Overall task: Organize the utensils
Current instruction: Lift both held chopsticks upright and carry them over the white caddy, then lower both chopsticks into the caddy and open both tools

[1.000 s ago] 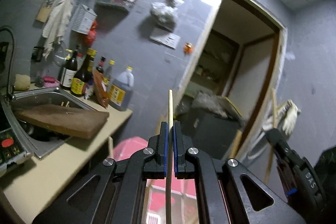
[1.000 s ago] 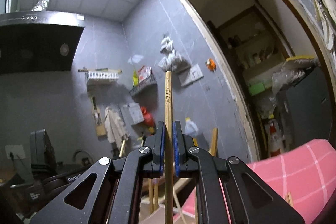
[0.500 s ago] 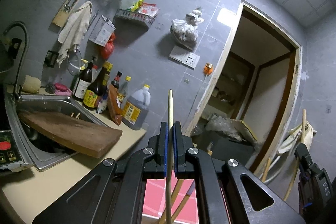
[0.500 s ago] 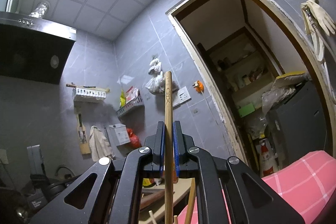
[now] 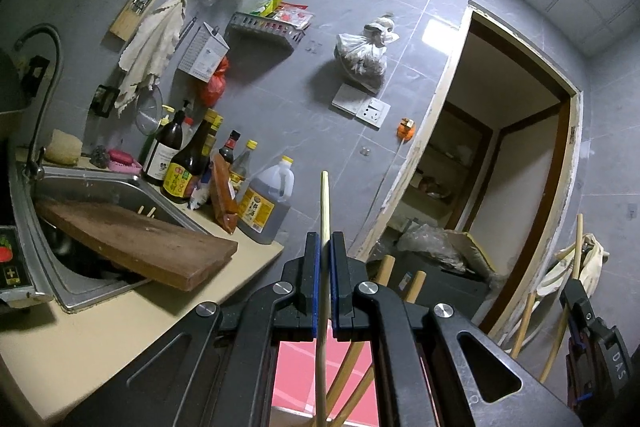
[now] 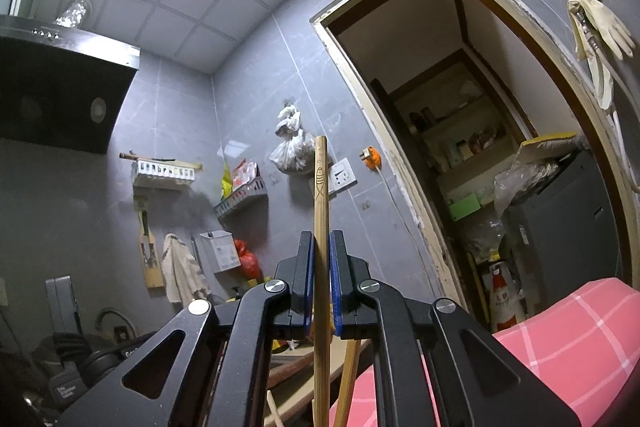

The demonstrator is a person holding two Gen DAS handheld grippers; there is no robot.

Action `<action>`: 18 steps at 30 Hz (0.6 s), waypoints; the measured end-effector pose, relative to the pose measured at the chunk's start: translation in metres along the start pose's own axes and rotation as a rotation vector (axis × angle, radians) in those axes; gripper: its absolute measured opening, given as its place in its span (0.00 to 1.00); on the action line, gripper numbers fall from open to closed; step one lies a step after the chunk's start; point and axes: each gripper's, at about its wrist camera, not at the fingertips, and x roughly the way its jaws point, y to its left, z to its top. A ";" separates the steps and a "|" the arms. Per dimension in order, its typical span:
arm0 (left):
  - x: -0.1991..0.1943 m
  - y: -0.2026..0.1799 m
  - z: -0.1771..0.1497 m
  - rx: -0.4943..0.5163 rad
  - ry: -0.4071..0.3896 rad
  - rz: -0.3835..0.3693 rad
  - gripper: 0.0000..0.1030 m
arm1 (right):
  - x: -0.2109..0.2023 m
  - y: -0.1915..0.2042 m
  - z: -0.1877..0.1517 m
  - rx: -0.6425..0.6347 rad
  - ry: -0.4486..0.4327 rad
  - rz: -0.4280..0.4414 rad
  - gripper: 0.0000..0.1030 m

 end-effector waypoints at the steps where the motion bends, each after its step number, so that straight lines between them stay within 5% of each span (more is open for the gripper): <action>1: 0.000 0.000 -0.002 0.003 -0.001 0.006 0.02 | 0.000 0.000 -0.001 -0.001 0.002 -0.001 0.05; 18: -0.011 -0.015 -0.044 0.144 0.056 0.022 0.03 | -0.001 0.007 -0.020 -0.061 0.143 -0.033 0.05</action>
